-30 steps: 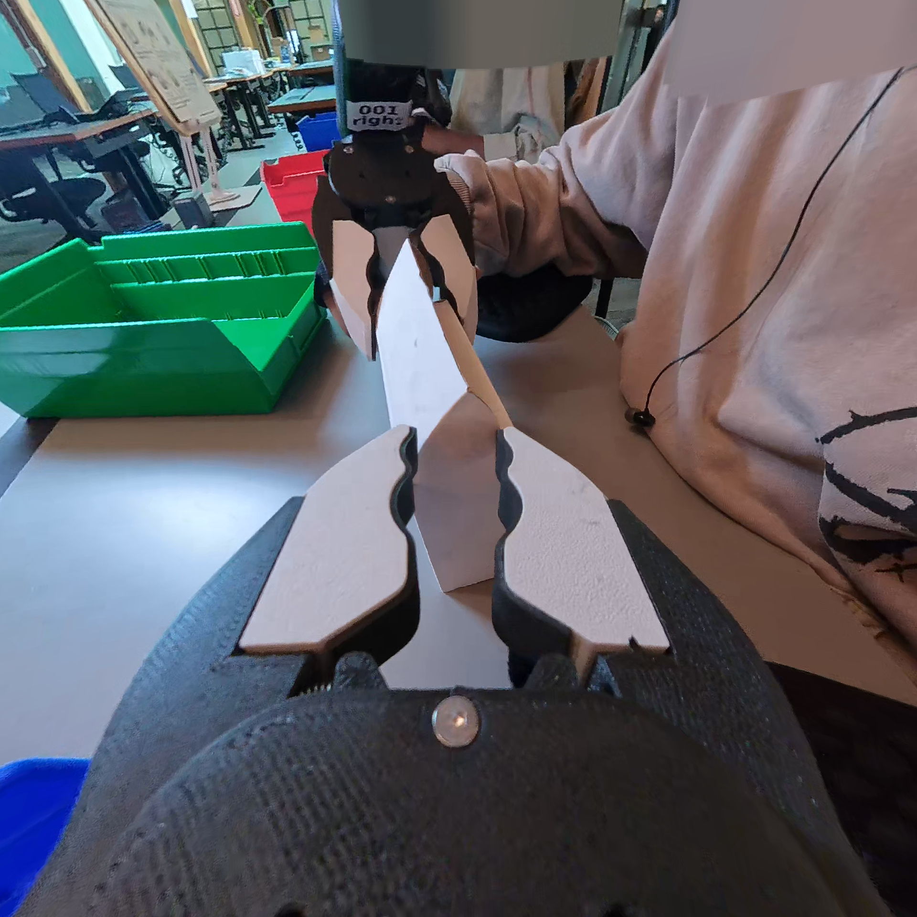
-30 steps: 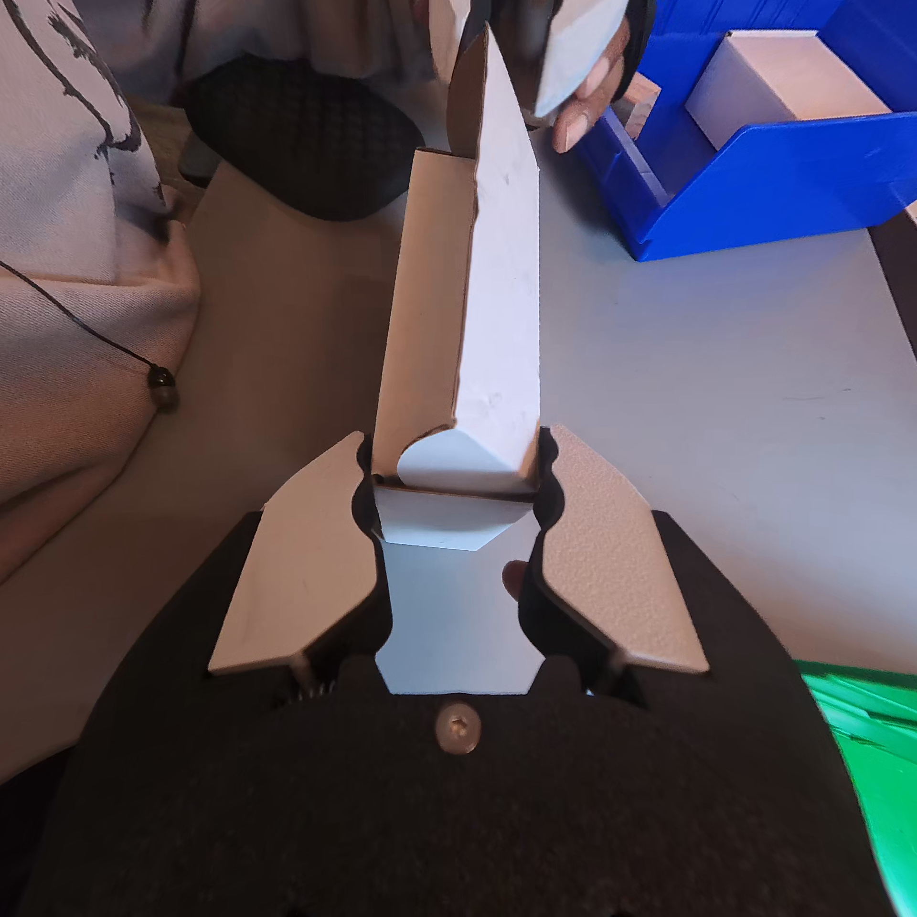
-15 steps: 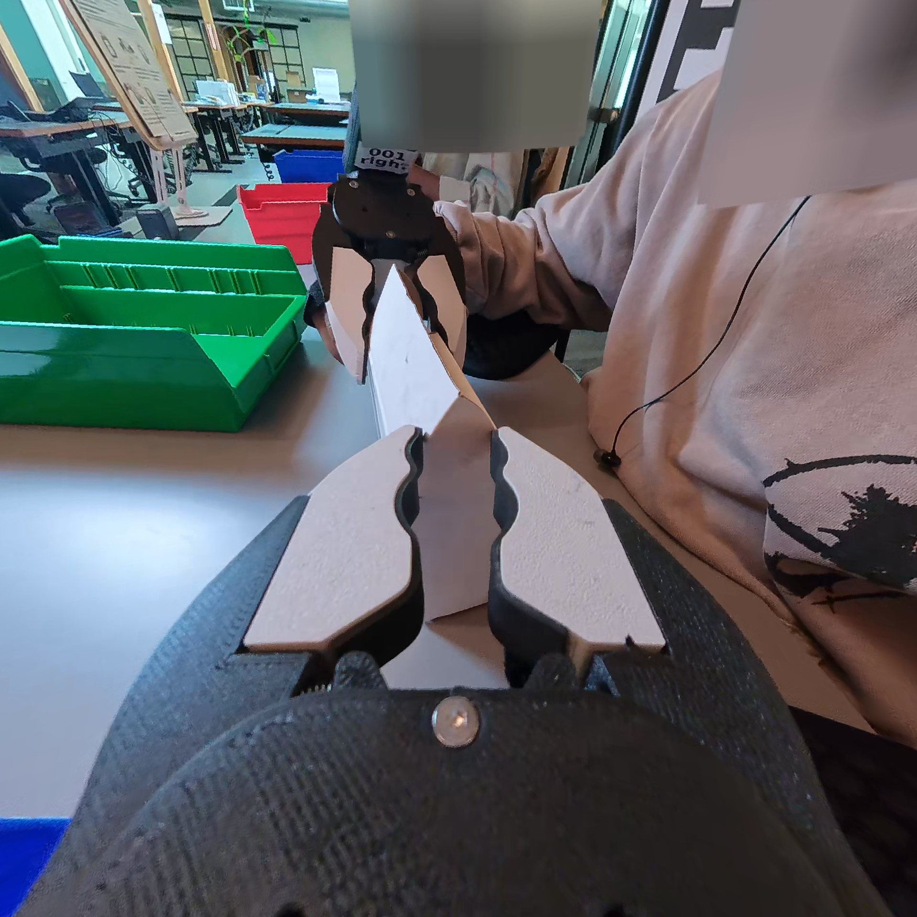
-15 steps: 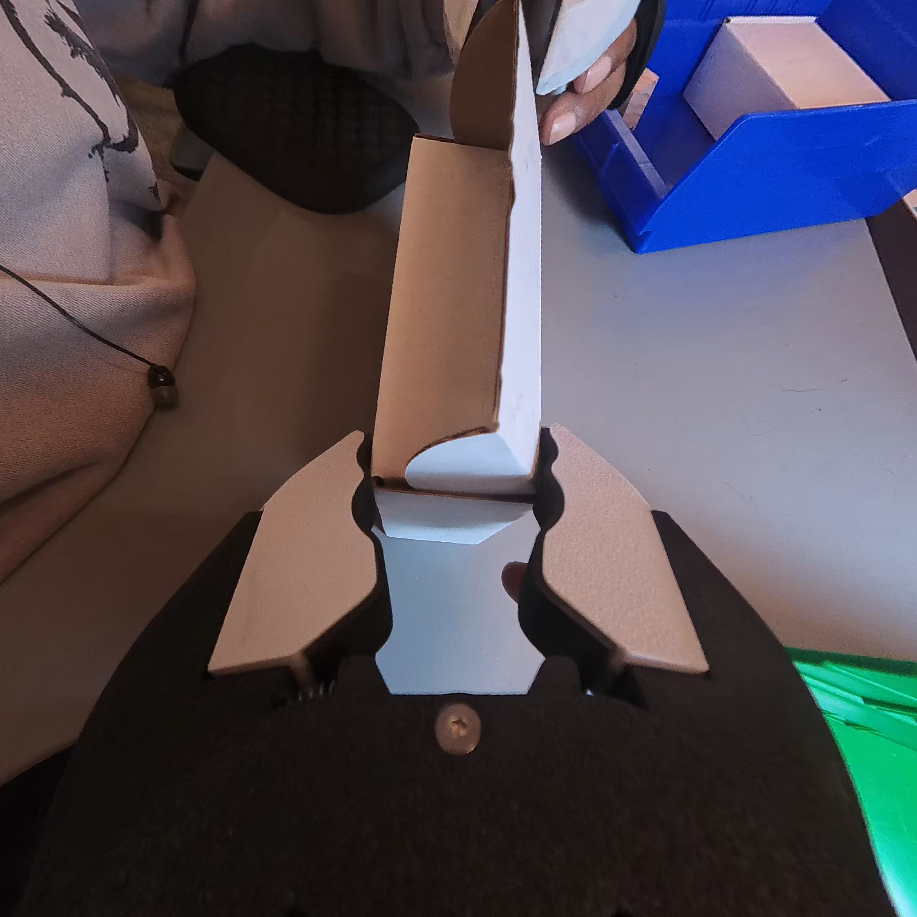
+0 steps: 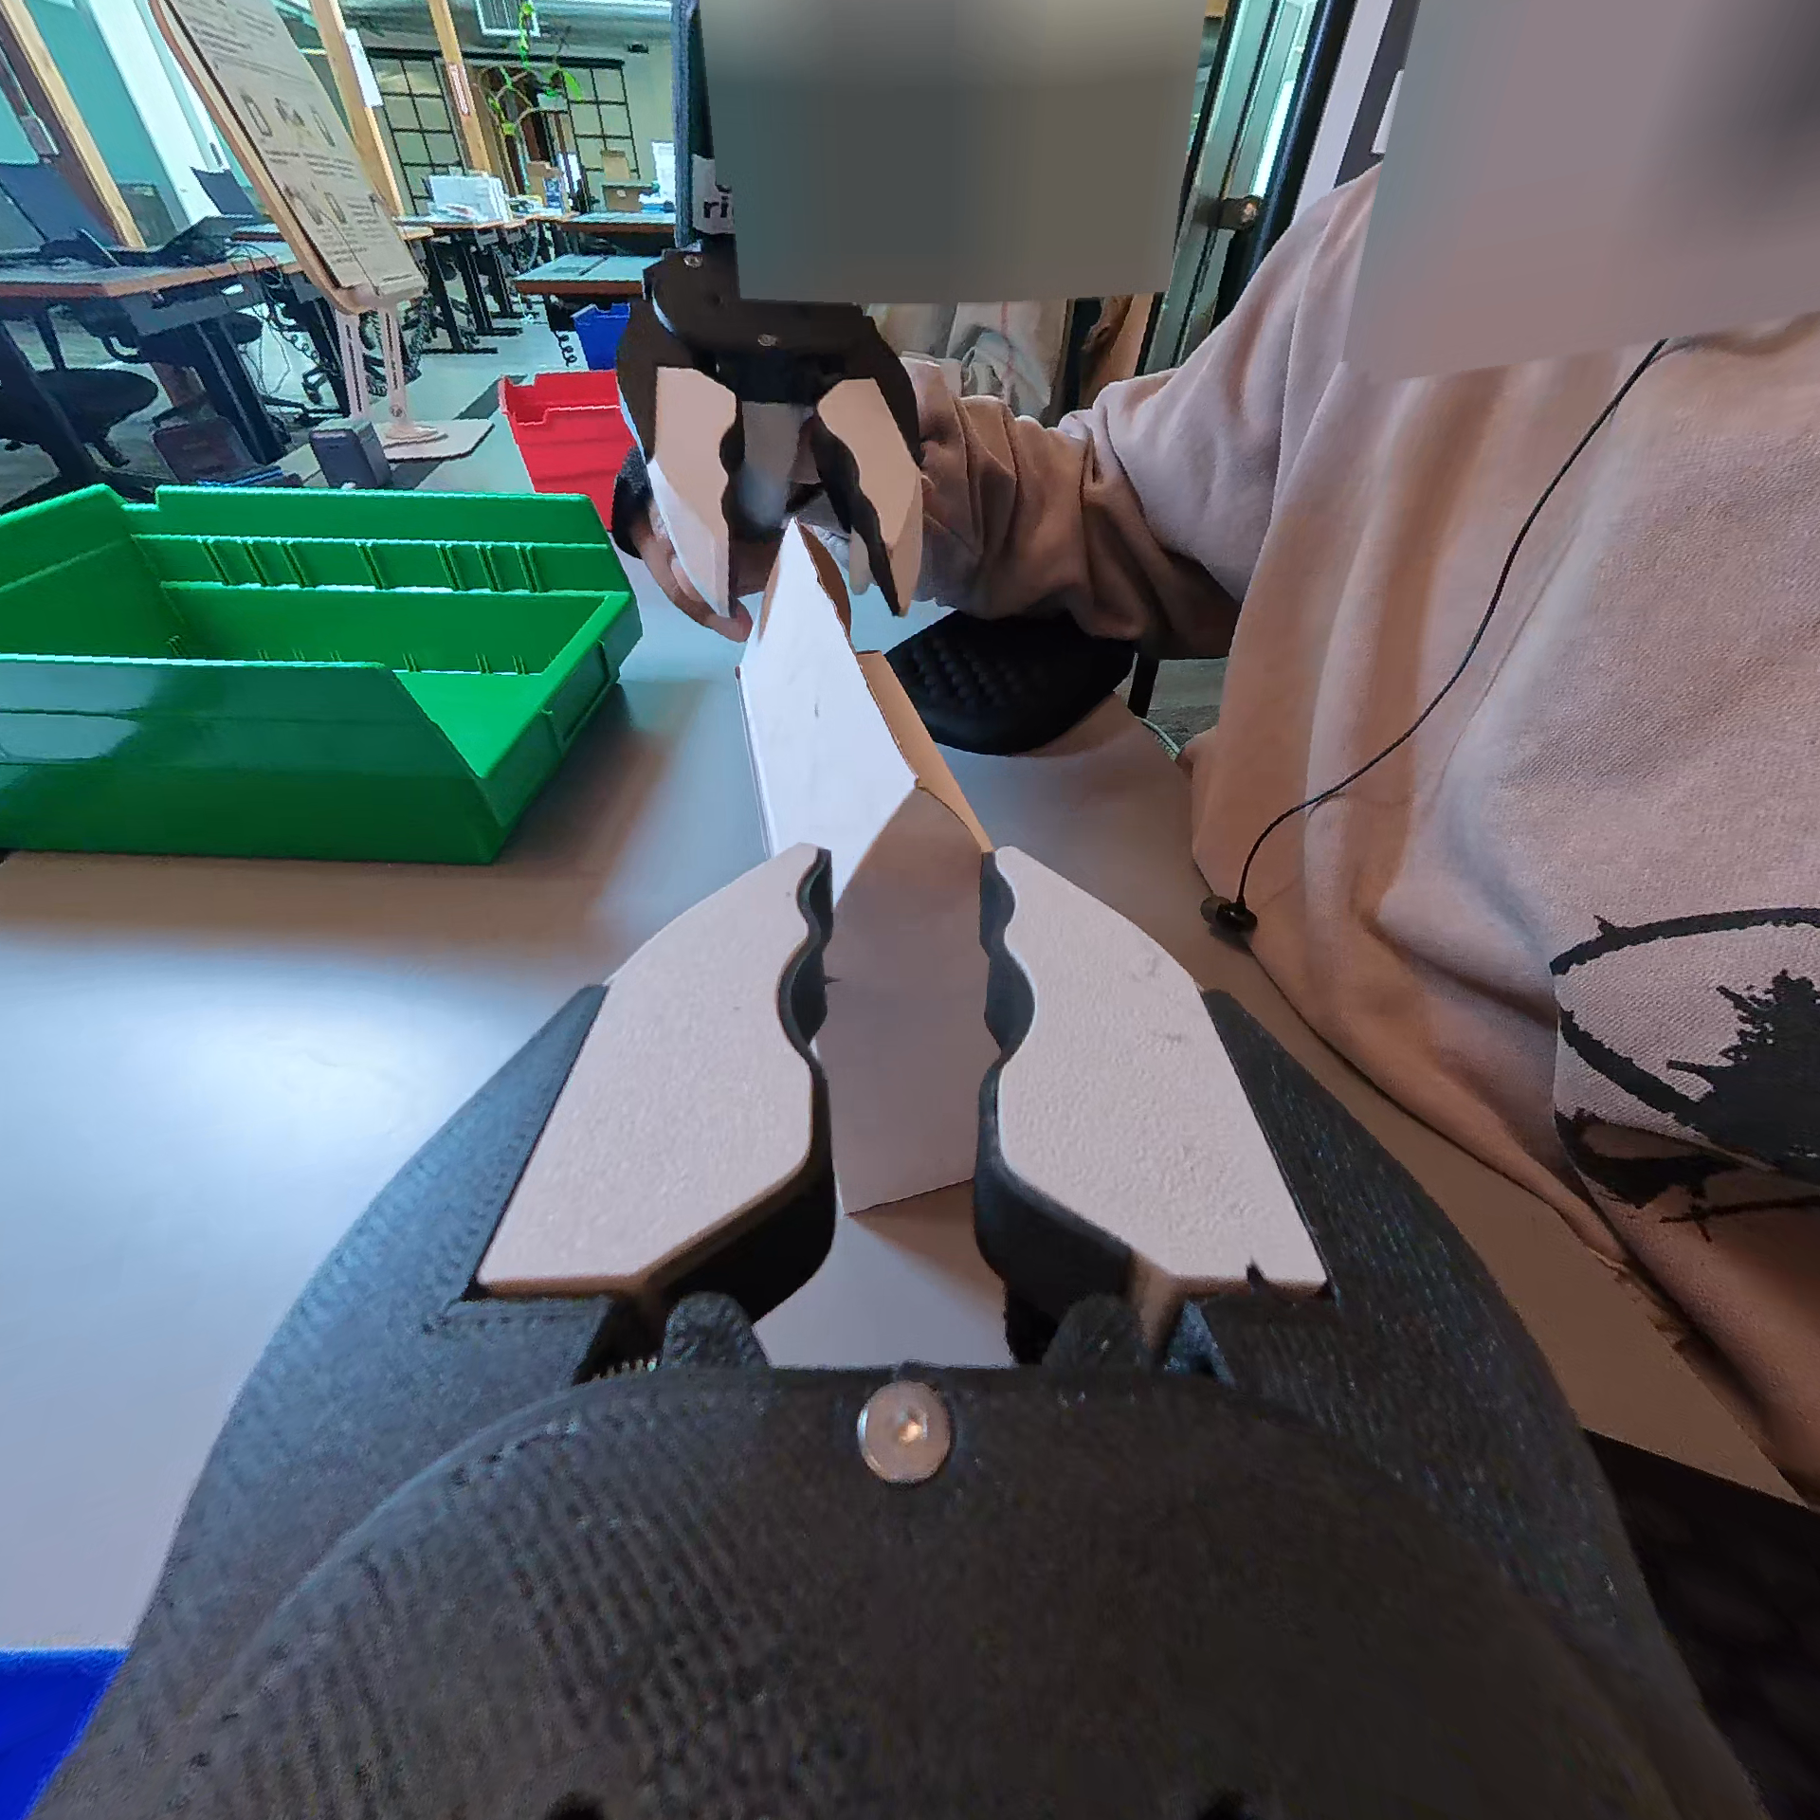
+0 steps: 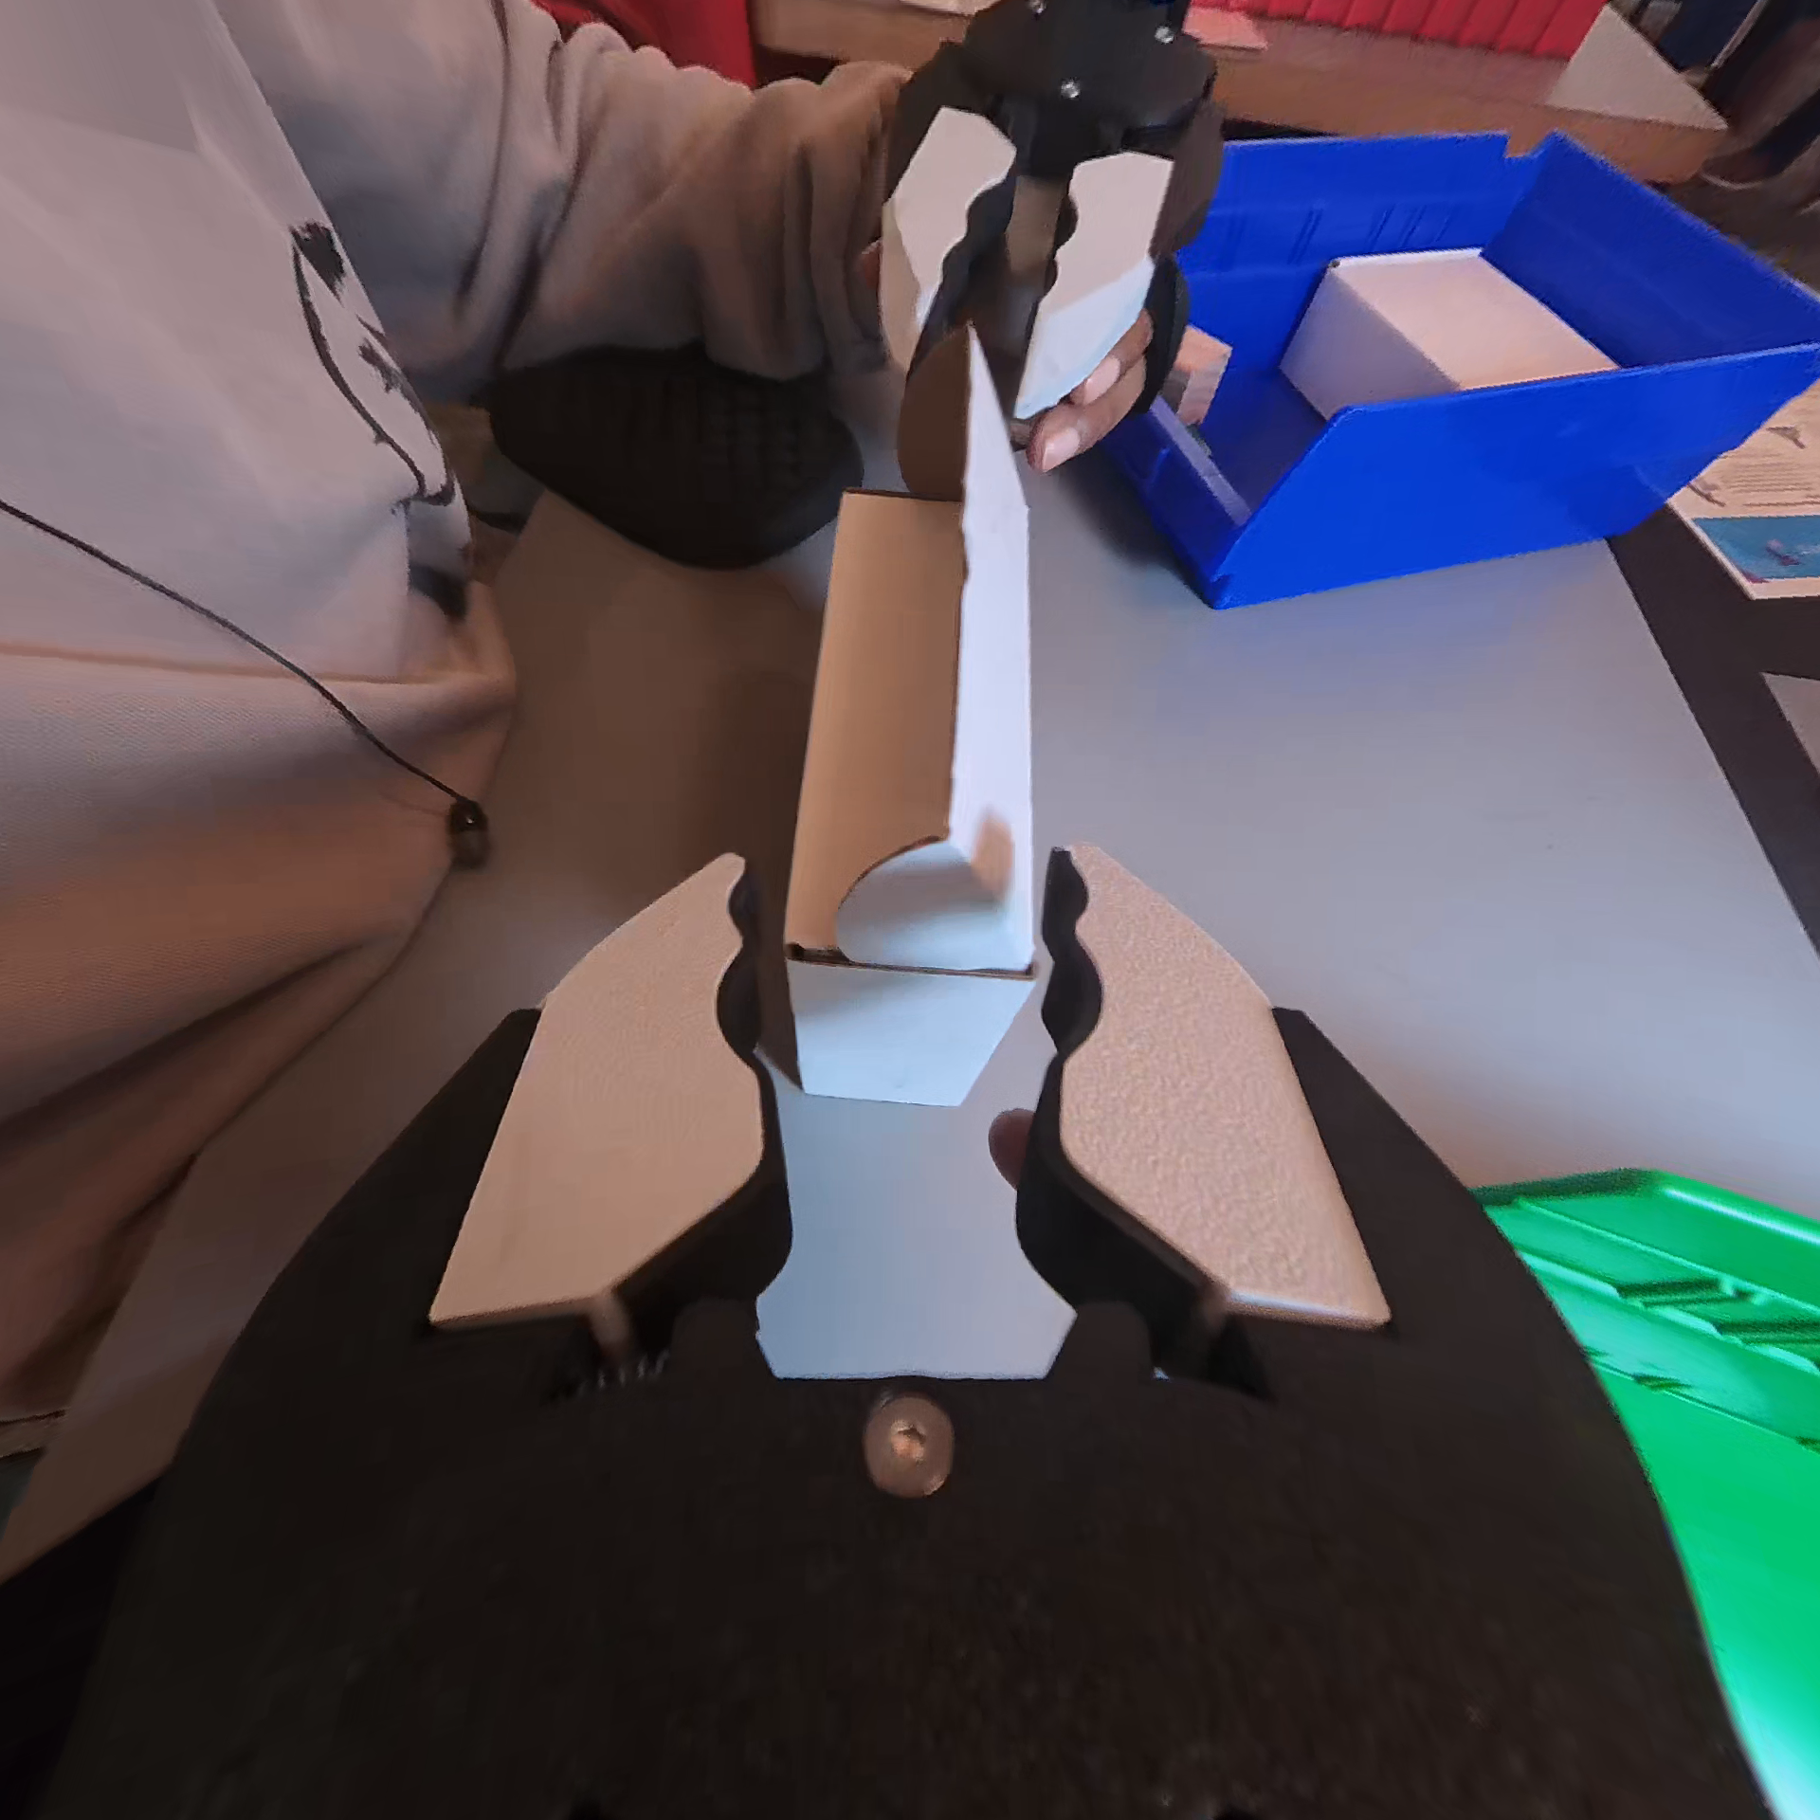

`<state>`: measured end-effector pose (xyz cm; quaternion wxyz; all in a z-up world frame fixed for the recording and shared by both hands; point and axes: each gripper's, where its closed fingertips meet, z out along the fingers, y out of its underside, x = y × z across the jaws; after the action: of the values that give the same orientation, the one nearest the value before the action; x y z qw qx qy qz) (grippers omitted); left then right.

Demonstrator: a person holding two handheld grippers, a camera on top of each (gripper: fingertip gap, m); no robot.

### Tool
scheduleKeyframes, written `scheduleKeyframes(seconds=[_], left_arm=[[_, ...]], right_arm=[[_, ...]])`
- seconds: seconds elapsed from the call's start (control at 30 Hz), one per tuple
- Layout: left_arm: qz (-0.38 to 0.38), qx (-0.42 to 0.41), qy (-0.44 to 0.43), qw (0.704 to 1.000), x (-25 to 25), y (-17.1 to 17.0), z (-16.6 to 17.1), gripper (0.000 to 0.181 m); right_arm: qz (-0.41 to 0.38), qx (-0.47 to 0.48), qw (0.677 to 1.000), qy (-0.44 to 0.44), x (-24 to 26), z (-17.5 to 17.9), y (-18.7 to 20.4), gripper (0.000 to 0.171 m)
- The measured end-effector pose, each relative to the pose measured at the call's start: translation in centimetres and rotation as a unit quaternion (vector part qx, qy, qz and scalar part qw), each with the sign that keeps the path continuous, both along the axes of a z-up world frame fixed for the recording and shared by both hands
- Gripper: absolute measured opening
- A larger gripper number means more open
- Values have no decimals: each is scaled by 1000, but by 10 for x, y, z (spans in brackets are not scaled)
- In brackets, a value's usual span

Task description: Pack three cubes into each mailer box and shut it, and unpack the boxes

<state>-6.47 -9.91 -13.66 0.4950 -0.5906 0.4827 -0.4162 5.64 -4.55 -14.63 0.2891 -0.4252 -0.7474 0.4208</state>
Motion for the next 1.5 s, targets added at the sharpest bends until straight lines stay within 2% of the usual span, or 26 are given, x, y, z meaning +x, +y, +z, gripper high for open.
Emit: scheduleKeyframes(seconds=[0.17, 0.37, 0.8, 0.87, 0.97, 1.03, 1.23, 1.37, 1.5], left_arm=[[-2, 18, 20, 1000, 7, 0, -1, 31], [-3, 11, 12, 1000, 8, 2, 2, 28], [5, -96, -72, 993, 9, 6, 2, 31], [17, -91, -82, 992, 6, 9, 5, 29], [23, -42, -36, 998, 7, 3, -3, 43], [28, -2, -14, 1000, 9, -1, -2, 46], [18, 51, 50, 997, 11, -6, 1, 37], [8, 10, 26, 1000, 13, -6, 3, 25], [5, -54, -35, 998, 12, -2, 5, 26]], right_arm=[[0, -13, 1000, -4, -5, -7, 1, 36], [-6, -40, 999, -1, -6, -7, 2, 36], [-18, -44, 999, 12, -6, -7, 2, 36], [-23, -46, 999, 9, -7, -7, 4, 36], [-19, -63, 998, 6, -7, -7, 2, 36], [-17, -62, 998, 8, -8, -7, 1, 35], [-16, -67, 998, 5, -9, -7, 1, 35], [-19, -63, 998, 6, -9, -7, 3, 35], [-23, -69, 997, 8, -9, -7, 4, 35]])
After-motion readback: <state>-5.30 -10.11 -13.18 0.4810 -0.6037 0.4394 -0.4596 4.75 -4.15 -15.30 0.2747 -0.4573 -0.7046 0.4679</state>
